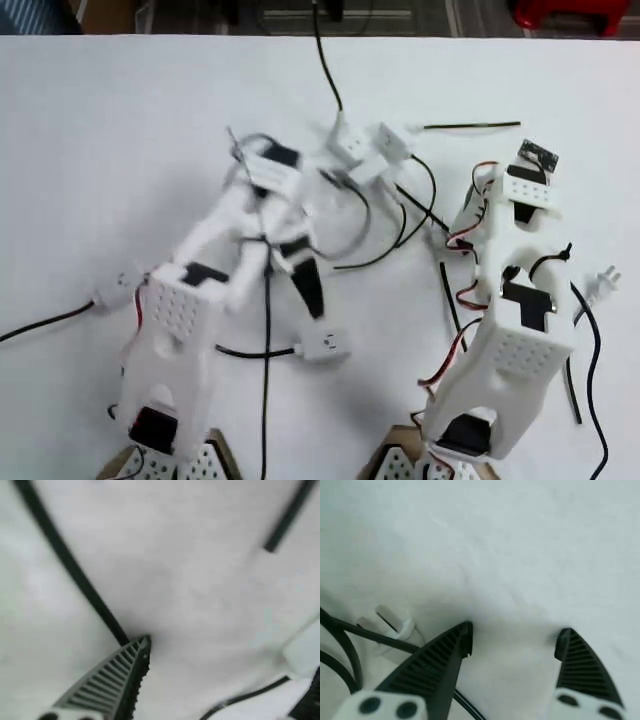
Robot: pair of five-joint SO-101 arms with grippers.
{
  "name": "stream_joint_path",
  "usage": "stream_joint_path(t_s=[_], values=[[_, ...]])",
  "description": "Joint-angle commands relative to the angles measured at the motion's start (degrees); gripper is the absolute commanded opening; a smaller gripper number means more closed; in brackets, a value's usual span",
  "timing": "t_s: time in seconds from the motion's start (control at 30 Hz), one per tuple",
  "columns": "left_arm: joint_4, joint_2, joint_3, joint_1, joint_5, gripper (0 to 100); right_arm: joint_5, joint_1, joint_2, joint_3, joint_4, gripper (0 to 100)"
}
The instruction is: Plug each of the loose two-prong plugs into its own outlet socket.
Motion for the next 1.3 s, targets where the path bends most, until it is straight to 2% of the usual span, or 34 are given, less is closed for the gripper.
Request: stream_joint_path(t_s=[0.0, 0.1, 0.17, 0.23, 0.37, 0.47, 0.53, 0.7, 0.83, 0.9, 1.03, 1.27], values=[[0.1, 5.9, -15.4, -8.4, -0.6, 47, 0.6, -1.6, -0.9, -0.8, -2.0, 26.5], [0.7, 12.2, -23.6, -10.6, -1.7, 47, 0.6, -1.6, -0.9, -0.8, -2.0, 26.5], [5.3, 15.3, -28.7, -10.3, -5.9, 47, 0.6, -1.7, -0.9, -0.8, -2.0, 26.5], [6.1, 15.3, -30.9, -9.3, -7.1, 47, 0.6, -1.7, -0.9, -0.8, -2.0, 26.5], [6.1, 9.3, -28.8, -7.3, -6.5, 35, 0.6, -1.7, -0.9, -0.8, -2.0, 26.5], [6.1, 1.9, -22.2, -4.6, -6.5, 26, 0.6, -1.7, -0.9, -0.8, -2.1, 26.5], [6.1, -3.5, -14.7, -1.4, -6.8, 24, 0.6, -1.7, -0.9, -0.8, -2.2, 26.5], [5.2, -18.6, 10.0, 10.2, -14.4, 31, 0.6, -1.7, -0.9, -0.8, -2.6, 26.5], [-1.1, -30.5, 26.6, 17.2, -17.4, 35, 0.6, -1.7, -0.9, -0.8, -2.6, 26.5], [-7.2, -34.1, 34.4, 17.7, -21.0, 34, 0.6, -1.7, -0.9, -0.8, -2.6, 26.5], [-19.3, -35.8, 44.5, 14.4, -30.1, 34, 0.6, -1.7, -0.9, -0.7, -2.5, 26.5], [-21.2, -35.5, 45.6, 18.2, -30.0, 34, 0.6, -1.7, -0.9, -0.7, -2.5, 26.5]])
